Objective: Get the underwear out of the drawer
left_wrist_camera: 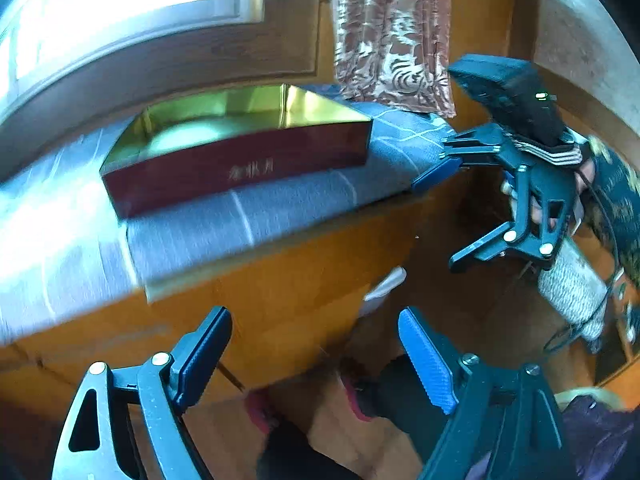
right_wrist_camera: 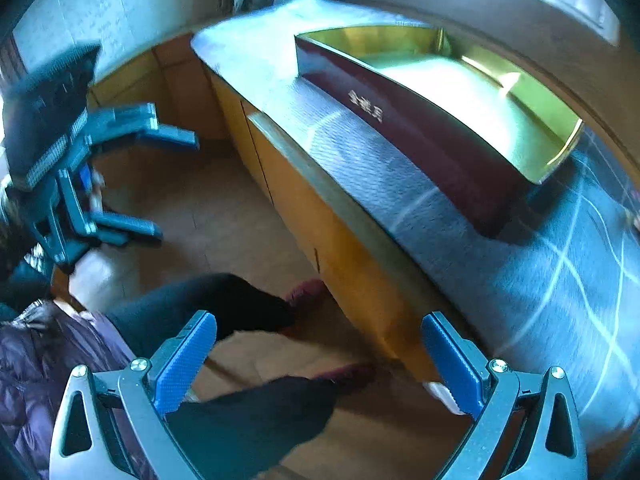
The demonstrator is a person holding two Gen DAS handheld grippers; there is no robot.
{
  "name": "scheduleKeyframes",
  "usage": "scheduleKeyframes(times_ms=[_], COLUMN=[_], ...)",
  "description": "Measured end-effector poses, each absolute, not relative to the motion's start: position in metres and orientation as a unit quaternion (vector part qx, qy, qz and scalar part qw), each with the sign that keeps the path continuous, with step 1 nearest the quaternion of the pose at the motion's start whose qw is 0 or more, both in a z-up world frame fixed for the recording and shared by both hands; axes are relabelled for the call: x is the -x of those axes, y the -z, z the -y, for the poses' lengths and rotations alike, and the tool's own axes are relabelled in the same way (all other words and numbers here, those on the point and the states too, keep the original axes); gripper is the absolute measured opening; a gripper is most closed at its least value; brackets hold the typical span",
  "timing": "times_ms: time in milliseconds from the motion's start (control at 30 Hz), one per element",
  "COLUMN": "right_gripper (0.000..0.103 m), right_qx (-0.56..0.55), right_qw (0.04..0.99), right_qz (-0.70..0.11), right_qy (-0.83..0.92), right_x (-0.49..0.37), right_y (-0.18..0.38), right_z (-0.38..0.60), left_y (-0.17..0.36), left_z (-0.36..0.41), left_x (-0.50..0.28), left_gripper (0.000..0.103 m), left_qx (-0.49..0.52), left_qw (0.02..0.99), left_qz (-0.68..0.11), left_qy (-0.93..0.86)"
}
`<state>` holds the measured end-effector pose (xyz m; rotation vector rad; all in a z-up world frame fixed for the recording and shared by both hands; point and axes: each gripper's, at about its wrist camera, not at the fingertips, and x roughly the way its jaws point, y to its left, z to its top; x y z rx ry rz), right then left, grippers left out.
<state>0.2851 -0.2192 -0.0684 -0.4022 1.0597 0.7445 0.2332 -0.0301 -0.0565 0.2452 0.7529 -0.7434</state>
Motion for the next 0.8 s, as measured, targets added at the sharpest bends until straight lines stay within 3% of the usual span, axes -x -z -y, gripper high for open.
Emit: scheduleKeyframes(times_ms=[200, 467, 800], right_gripper=[0.103, 0.103, 0.103], right_qx=[0.247, 0.287, 0.351], right_qw=[0.735, 0.695, 0.651], right_qz=[-0.519, -0.538, -0.552], right_qy=[-0.359, -0.381, -0.386], right_x=[-0.306, -0.323, -0.323], right_y=[0.079, 0.091, 0.09], right_z=[0.213, 0.206, 0.2], left_y=[0.058, 0.072, 0.09], left_z=[0.044, 0.048, 0.068], left_x=[-0.265, -0.305, -0.343], left_gripper=[0.096, 0.095, 0.093], left_qx=[-0.158, -0.154, -0.237], left_qw=[0.831, 0.794, 0.738], left_qz=[-0.367, -0.412, -0.458], left_qy=[0.387, 0.421, 0.434])
